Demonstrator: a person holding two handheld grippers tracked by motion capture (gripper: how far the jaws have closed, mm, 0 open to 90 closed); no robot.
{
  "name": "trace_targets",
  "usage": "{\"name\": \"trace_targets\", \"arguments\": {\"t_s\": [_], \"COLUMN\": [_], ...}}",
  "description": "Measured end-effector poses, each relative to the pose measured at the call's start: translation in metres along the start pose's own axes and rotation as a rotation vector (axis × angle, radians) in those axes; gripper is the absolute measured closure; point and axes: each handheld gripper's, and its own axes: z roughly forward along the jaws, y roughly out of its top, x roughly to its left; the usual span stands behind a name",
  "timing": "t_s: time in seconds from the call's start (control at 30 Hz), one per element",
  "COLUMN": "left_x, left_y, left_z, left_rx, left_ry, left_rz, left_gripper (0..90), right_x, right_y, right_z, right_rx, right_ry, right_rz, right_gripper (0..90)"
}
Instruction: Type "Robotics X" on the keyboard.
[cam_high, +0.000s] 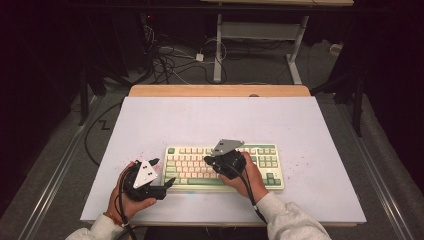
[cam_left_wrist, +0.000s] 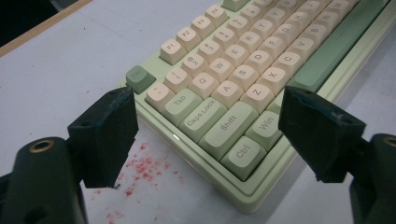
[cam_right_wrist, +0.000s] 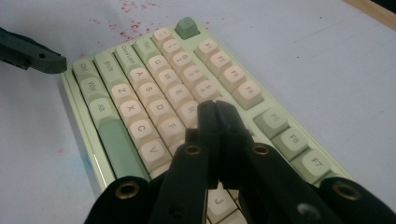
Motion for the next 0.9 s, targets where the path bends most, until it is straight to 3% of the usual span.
{"name": "trace_targets", "arguments": {"t_s": [0.3, 0.9], "left_x": [0.0, 0.0], "left_y": [0.0, -0.001], "left_z": [0.0, 0.0], "left_rx": [0.0, 0.001], "left_ry": [-0.001, -0.004], "left_rz": [0.002, 0.003], "left_gripper": [18.9, 18.9], "right_x": [0.006, 0.004], "right_y": [0.003, 0.004], "right_z": [0.015, 0.027], "right_rx": [0.026, 0.055], "right_ry": [0.01, -0.005], "right_rz": [-0.011, -0.003], "right_gripper": [90.0, 90.0]}}
